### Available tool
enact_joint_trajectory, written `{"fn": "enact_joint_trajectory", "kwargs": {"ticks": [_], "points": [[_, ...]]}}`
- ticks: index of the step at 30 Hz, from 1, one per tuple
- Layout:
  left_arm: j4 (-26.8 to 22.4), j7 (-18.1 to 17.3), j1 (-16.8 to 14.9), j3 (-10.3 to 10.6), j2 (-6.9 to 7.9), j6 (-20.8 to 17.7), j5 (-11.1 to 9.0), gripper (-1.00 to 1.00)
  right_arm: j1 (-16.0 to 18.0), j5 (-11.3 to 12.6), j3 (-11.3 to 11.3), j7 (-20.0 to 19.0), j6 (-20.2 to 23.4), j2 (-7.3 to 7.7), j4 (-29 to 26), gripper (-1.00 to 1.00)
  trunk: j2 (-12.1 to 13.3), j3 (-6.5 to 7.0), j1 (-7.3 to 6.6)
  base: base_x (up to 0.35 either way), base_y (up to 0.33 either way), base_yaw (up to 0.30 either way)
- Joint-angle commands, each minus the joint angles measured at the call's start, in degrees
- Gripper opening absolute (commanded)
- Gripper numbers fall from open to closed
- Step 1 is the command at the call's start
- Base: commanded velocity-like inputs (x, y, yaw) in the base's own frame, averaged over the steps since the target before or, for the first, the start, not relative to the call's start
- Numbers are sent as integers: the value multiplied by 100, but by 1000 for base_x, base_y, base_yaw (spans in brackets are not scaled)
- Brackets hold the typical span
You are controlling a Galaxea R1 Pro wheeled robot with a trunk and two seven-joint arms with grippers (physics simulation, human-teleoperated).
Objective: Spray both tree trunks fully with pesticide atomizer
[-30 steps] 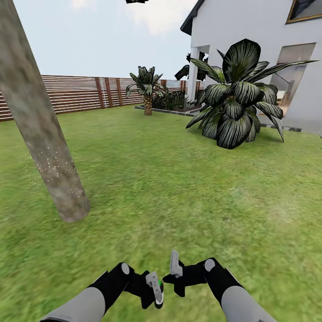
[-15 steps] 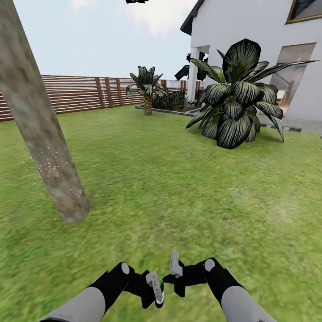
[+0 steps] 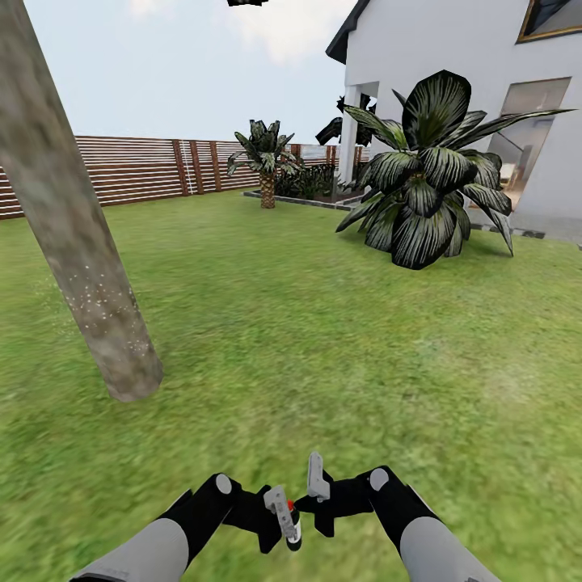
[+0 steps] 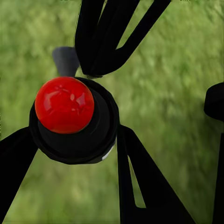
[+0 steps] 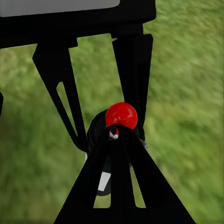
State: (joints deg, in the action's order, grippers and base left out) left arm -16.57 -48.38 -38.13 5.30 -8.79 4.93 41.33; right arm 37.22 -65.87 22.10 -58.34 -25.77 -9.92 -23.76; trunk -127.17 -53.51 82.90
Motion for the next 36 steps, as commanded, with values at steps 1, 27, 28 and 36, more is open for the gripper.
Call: {"fn": "enact_joint_trajectory", "kwargs": {"ticks": [1, 27, 28, 36], "points": [[-9, -5, -2, -4, 0, 52, 53, -100, 4, -40, 48, -28, -16, -8, -8, -100, -2, -5, -1, 0, 0, 0], [240, 19, 271, 76, 1812, 83, 109, -100, -4, -48, 76, 0, -23, -8, -19, 100, -2, -5, -1, 0, 0, 0], [241, 66, 284, 43, 1901, 74, 92, -100, -3, -48, 80, 36, -28, -8, -21, 100, -2, -5, -1, 0, 0, 0], [622, 2900, 547, -808, 1951, 73, -1423, -100, -84, -32, 92, 3429, -33, 818, 1053, 100, -2, -5, -1, 0, 0, 0]]}}
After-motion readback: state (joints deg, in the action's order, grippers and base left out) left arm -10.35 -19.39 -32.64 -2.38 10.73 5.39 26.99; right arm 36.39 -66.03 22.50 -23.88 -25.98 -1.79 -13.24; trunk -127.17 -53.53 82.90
